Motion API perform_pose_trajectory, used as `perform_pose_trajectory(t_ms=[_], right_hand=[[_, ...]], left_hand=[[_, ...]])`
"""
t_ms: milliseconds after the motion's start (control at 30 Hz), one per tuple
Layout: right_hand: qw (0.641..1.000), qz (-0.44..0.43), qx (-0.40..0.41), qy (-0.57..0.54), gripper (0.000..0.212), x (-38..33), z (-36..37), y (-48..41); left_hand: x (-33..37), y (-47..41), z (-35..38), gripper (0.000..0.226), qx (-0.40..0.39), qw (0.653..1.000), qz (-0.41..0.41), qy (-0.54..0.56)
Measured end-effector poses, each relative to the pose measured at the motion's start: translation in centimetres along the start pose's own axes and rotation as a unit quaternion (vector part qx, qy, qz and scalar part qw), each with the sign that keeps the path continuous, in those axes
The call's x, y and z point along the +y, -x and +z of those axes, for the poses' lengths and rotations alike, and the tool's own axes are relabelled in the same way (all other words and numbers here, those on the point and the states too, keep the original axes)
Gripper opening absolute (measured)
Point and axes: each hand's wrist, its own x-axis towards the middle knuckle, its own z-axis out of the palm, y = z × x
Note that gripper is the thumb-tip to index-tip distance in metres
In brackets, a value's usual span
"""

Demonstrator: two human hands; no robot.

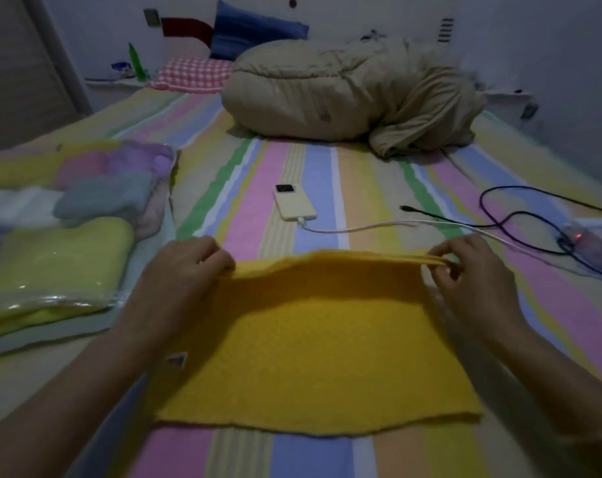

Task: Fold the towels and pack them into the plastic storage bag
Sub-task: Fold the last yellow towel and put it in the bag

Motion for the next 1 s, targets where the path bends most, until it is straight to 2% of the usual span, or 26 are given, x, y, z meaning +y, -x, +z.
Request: perform_pose_trajectory(t_ms=[100, 233, 467, 600, 700, 800, 900, 1000], right_hand=[[0.995, 0.035, -0.006, -0.089, 0.017, -0.4, -2.7, 6.0], [0.998, -0.011, -0.030, -0.059, 0.025, -0.2, -4.0, 11.5], [0.998, -0.019, -0.011, -0.054, 0.017, -1.2, -5.0, 15.0], [0.998, -0.012, -0.061, -0.018, 0.017, -0.8, -5.0, 16.2], [0.994, 0.038, -0.085, -0.064, 0.022, -0.8, -5.1, 16.1], [0.966, 0.179, -0.096, -0.162, 0.024, -1.6, -5.2, 15.0], [0.932, 0.298, -0.122, -0.169, 0.018, -2.6, -5.0, 13.3], [0.919, 0.328, -0.167, -0.144, 0.045, -3.6, -4.5, 11.8]], left_hand=[[2.1, 5.4, -1.4, 0.022, 0.004, 0.999, -0.033, 0.032], [4.1, 10.4, -1.3, 0.025, 0.000, 0.997, -0.048, 0.060], [4.3, 13.4, -1.2, 0.028, 0.036, 0.994, -0.052, 0.084], [4.4, 14.5, -0.8, 0.028, 0.047, 0.994, -0.037, 0.087], [4.5, 15.0, -0.8, 0.028, 0.039, 0.994, -0.029, 0.099], [4.5, 14.7, -1.7, 0.030, 0.019, 0.991, -0.035, 0.130], [5.4, 12.0, -2.7, 0.031, 0.050, 0.979, -0.093, 0.173], [7.1, 7.1, -2.0, 0.032, 0.057, 0.970, -0.111, 0.207]])
